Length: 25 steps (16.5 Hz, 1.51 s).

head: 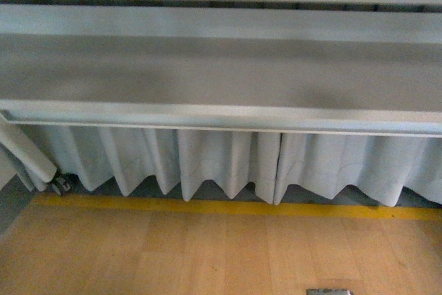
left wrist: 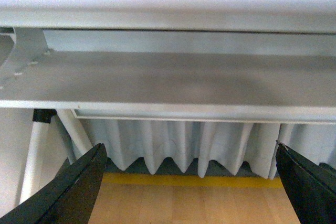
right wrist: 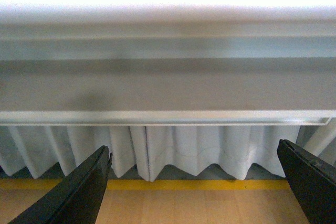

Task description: Open oven

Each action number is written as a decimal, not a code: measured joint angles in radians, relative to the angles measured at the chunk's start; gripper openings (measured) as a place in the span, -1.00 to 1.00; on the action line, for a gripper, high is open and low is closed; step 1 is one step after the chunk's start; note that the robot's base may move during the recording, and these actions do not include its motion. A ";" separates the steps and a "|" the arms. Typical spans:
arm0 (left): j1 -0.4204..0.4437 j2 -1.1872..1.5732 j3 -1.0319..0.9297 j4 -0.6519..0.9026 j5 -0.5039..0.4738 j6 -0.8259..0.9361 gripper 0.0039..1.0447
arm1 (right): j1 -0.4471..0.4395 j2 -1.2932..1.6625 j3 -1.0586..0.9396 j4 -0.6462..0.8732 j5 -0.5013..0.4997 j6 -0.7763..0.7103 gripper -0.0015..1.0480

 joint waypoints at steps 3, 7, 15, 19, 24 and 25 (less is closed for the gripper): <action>0.000 0.000 0.000 0.000 -0.002 -0.001 0.88 | 0.000 0.000 0.000 0.001 0.000 -0.001 0.87; 0.000 0.000 0.000 0.000 -0.001 -0.001 0.88 | 0.000 0.000 0.000 0.000 0.000 0.000 0.87; 0.000 0.000 0.000 0.000 -0.001 -0.002 0.88 | 0.000 0.000 0.000 0.001 0.000 0.000 0.87; 0.000 0.000 0.000 0.000 -0.002 -0.002 0.88 | 0.000 0.000 0.000 0.002 0.000 0.000 0.87; 0.000 0.000 0.000 -0.002 -0.001 -0.001 0.88 | 0.000 0.000 0.000 0.000 0.000 0.000 0.87; 0.000 0.000 0.000 0.000 -0.001 -0.001 0.88 | 0.000 0.000 0.000 0.001 0.000 0.000 0.87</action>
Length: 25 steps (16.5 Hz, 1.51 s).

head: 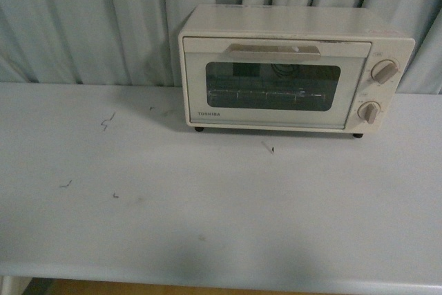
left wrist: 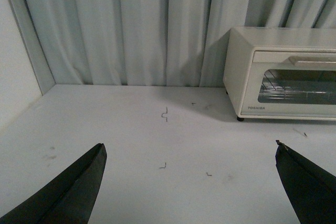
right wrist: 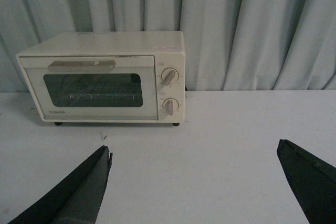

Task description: Open oven

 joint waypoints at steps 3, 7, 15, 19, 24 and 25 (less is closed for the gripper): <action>0.000 0.000 0.000 0.000 0.000 0.000 0.88 | 0.000 0.000 0.000 0.000 0.000 0.000 0.87; 0.000 0.000 0.000 0.000 0.000 0.000 0.88 | 0.000 0.000 0.000 0.000 0.000 0.000 0.87; 0.000 0.000 0.000 -0.001 0.000 0.000 0.88 | 0.000 0.000 0.000 0.000 0.000 0.000 0.87; 0.000 0.000 0.000 0.000 0.000 0.000 0.88 | 0.000 0.000 0.000 0.000 0.000 0.000 0.87; 0.000 0.000 0.000 0.000 0.000 0.000 0.88 | 0.000 0.000 0.000 0.001 0.000 0.000 0.87; 0.000 0.000 0.000 0.000 0.000 0.000 0.88 | 0.000 0.000 0.000 0.001 0.000 0.000 0.87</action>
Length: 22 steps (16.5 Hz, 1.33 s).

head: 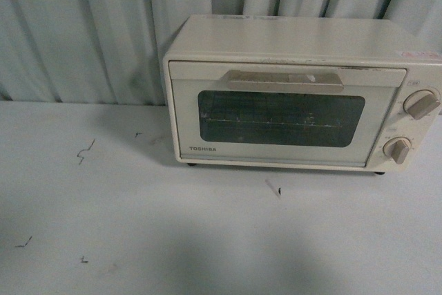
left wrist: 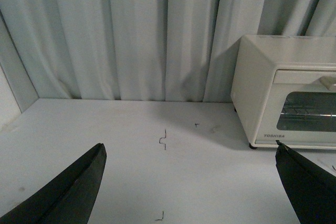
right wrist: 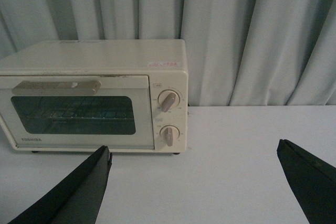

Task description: Open oven

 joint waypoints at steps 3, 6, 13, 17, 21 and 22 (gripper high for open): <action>-0.078 0.249 0.102 0.152 0.045 -0.033 0.88 | 0.000 0.000 0.000 0.000 0.000 0.000 0.87; -0.315 0.795 0.449 0.127 -0.037 -0.258 0.88 | 0.000 0.000 0.000 0.000 0.000 0.000 0.87; -0.465 1.380 0.602 0.237 -0.139 -0.726 0.88 | 0.000 0.000 0.000 0.000 0.000 0.000 0.87; -0.532 1.530 0.658 0.259 -0.148 -0.811 0.88 | 0.000 0.000 0.000 0.000 0.000 0.000 0.87; -0.527 1.626 0.681 0.283 -0.153 -0.894 0.88 | 0.000 0.000 0.000 0.000 0.000 0.000 0.87; -0.531 1.661 0.688 0.291 -0.150 -0.921 0.88 | 0.000 0.000 0.000 0.000 0.000 0.000 0.87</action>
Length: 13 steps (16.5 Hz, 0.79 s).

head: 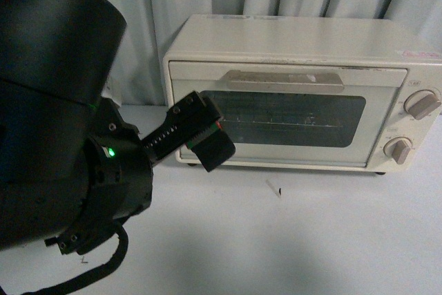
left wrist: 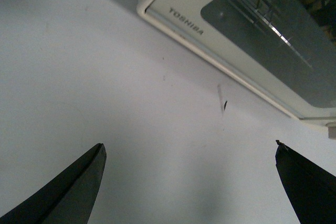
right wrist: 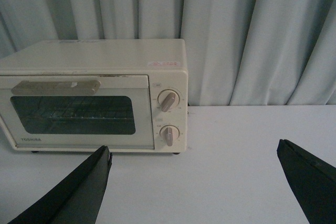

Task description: Open oven

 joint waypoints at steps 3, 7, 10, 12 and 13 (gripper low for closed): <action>0.001 0.065 0.024 -0.008 -0.014 -0.129 0.88 | 0.000 0.000 0.000 0.000 0.000 0.000 0.87; -0.024 0.090 0.109 -0.045 0.000 -0.198 0.88 | 0.000 0.000 0.000 0.000 0.000 0.000 0.87; -0.012 0.167 0.111 -0.017 0.009 -0.201 0.88 | 0.000 0.000 0.000 0.000 0.000 0.000 0.87; -0.001 0.230 0.111 -0.010 0.005 -0.201 0.88 | 0.000 0.000 0.000 0.000 0.000 0.000 0.87; 0.000 0.247 0.111 0.001 0.005 -0.201 0.88 | 0.000 0.000 0.000 -0.001 0.000 0.000 0.87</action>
